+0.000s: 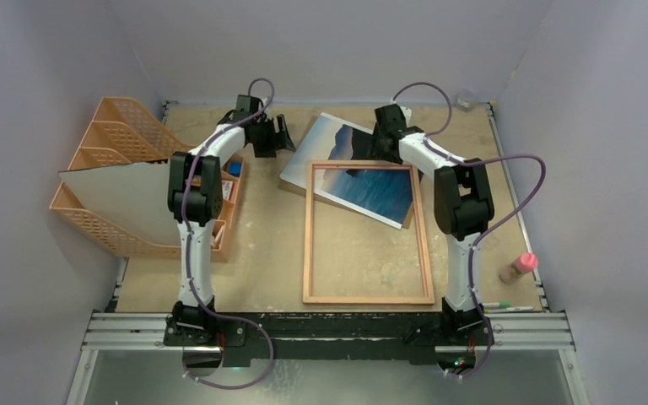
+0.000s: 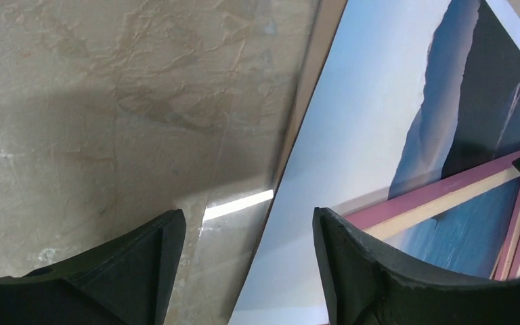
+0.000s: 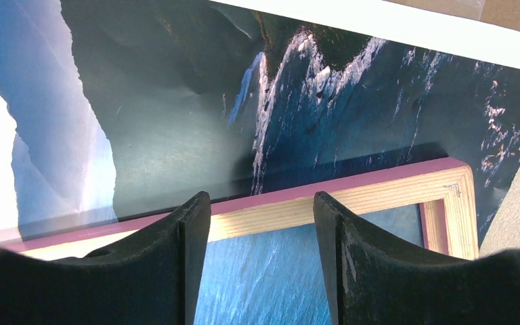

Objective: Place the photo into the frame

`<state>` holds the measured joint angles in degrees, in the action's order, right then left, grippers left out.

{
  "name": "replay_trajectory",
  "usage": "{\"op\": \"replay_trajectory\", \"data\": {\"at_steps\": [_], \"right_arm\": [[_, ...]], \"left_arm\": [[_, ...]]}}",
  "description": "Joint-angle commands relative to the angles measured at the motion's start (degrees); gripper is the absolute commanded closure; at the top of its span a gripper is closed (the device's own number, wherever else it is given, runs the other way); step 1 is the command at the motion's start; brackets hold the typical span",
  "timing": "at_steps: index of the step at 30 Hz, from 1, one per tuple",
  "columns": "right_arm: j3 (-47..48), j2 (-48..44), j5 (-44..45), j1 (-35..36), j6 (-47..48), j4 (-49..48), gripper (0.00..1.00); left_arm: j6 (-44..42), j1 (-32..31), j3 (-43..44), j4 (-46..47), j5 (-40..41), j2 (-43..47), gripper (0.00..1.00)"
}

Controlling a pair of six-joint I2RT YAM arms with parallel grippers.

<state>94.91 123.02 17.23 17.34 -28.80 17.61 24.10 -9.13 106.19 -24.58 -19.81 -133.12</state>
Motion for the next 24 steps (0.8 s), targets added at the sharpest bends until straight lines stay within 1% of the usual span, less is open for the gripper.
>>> {"op": "replay_trajectory", "data": {"at_steps": [1,5,9,17,20,24], "right_arm": [[-0.3,2.8,2.3,-0.4,1.9,4.0,0.39],[0.2,2.9,1.5,-0.4,1.9,3.5,0.38],[2.4,3.7,1.2,-0.4,2.0,3.6,0.36],[9.9,5.7,-2.3,-0.5,1.4,3.0,0.28],[12.8,6.2,-4.5,-0.5,0.0,3.5,0.28],[12.6,3.8,-5.8,-0.5,-1.8,1.2,0.30]], "left_arm": [[3.2,0.5,2.0,-1.6,-6.1,-3.6,0.29],[4.1,0.9,2.3,-3.1,-7.2,-4.8,0.30],[3.0,1.2,3.1,-5.0,-5.6,-6.0,0.31],[1.7,2.6,3.0,-4.9,-5.8,-6.6,0.32],[1.7,2.8,3.0,-4.7,-6.1,-6.6,0.32],[1.7,2.8,2.9,-4.5,-6.1,-6.7,0.33]]}}
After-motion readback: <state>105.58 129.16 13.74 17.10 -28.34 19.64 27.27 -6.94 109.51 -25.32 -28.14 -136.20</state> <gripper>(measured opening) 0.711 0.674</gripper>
